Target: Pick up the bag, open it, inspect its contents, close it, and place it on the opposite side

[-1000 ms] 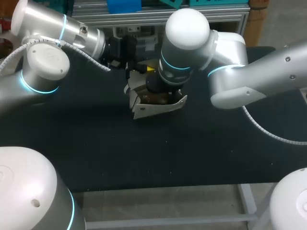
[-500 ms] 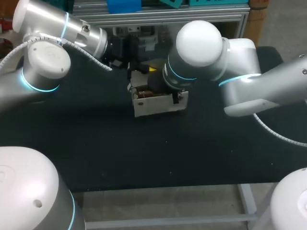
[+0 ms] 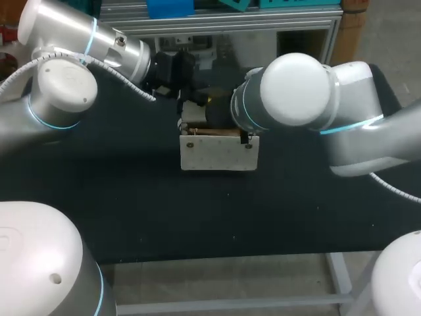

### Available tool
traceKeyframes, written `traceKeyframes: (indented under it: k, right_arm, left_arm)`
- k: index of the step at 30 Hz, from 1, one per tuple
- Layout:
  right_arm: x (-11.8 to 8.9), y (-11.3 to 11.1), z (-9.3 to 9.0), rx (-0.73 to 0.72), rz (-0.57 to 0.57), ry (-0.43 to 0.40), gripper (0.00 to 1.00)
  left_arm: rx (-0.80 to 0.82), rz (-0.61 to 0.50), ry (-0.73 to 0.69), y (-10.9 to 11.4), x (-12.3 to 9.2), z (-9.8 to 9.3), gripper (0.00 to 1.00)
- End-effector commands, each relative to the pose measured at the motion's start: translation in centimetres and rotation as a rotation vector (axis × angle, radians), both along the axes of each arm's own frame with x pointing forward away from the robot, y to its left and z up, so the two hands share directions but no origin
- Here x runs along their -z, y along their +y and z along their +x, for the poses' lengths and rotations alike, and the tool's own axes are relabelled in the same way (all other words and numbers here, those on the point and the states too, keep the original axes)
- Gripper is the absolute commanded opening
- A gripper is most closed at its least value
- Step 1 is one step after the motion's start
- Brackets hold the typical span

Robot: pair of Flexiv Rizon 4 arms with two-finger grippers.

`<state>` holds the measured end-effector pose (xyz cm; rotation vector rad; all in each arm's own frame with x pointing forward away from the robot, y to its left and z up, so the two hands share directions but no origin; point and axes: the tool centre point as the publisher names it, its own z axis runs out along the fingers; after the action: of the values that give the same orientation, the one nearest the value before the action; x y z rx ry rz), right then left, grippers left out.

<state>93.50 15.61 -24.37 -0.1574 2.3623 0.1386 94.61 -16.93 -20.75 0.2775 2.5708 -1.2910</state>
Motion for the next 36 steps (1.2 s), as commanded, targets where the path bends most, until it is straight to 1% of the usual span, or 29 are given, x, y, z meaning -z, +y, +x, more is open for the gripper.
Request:
traceKeyframes:
  k: [1,4,7,8,11,15,18,22,24,26,28,33,36]
  right_arm:
    - [-1.1,-1.0,-2.6,-0.003,0.024,-0.093,0.00]
    - [-1.5,-1.1,-3.9,-0.003,0.027,-0.105,0.00]
    - [-1.8,-1.4,-4.8,-0.005,0.033,-0.110,0.00]
    - [-1.9,-1.5,-5.3,-0.003,0.032,-0.111,0.00]
    - [-2.1,-1.8,-6.5,0.004,0.030,-0.119,0.00]
    - [-2.1,-2.2,-7.9,0.011,0.029,-0.126,0.00]
    - [-1.7,-2.5,-8.4,0.015,0.035,-0.119,0.00]
    - [-0.4,-2.7,-8.6,0.013,0.034,-0.096,0.00]
    - [0.3,-2.7,-8.6,0.009,0.037,-0.082,0.00]
    - [1.1,-2.8,-8.5,0.003,0.042,-0.070,0.00]
    - [2.0,-2.9,-8.3,-0.002,0.051,-0.056,0.00]
    - [4.6,-3.1,-7.3,-0.012,0.061,-0.017,0.00]
    - [6.1,-3.2,-6.5,-0.022,0.063,0.004,0.00]
  left_arm:
    - [0.005,0.005,0.026,0.0,-0.2,-0.5,0.00]
    - [0.017,-0.008,0.086,0.0,0.1,-0.6,0.00]
    - [0.037,-0.018,0.153,-0.3,1.0,-0.5,0.00]
    - [0.056,-0.035,0.199,-0.4,1.4,-0.2,0.00]
    - [0.066,-0.054,0.274,-0.7,2.5,0.8,0.00]
    - [0.061,-0.056,0.335,-1.4,4.0,2.1,0.00]
    - [0.029,-0.042,0.349,-1.9,5.2,3.2,0.00]
    - [-0.026,-0.012,0.319,-2.0,6.6,4.4,0.00]
    - [-0.065,0.008,0.282,-2.0,7.2,4.9,0.00]
    - [-0.074,0.007,0.269,-1.8,7.7,5.5,0.00]
    - [-0.089,0.008,0.229,-1.6,8.2,5.9,0.00]
    - [-0.124,-0.002,0.227,-0.9,9.7,7.1,0.00]
    - [-0.148,0.011,0.214,-0.5,10.5,7.5,0.00]
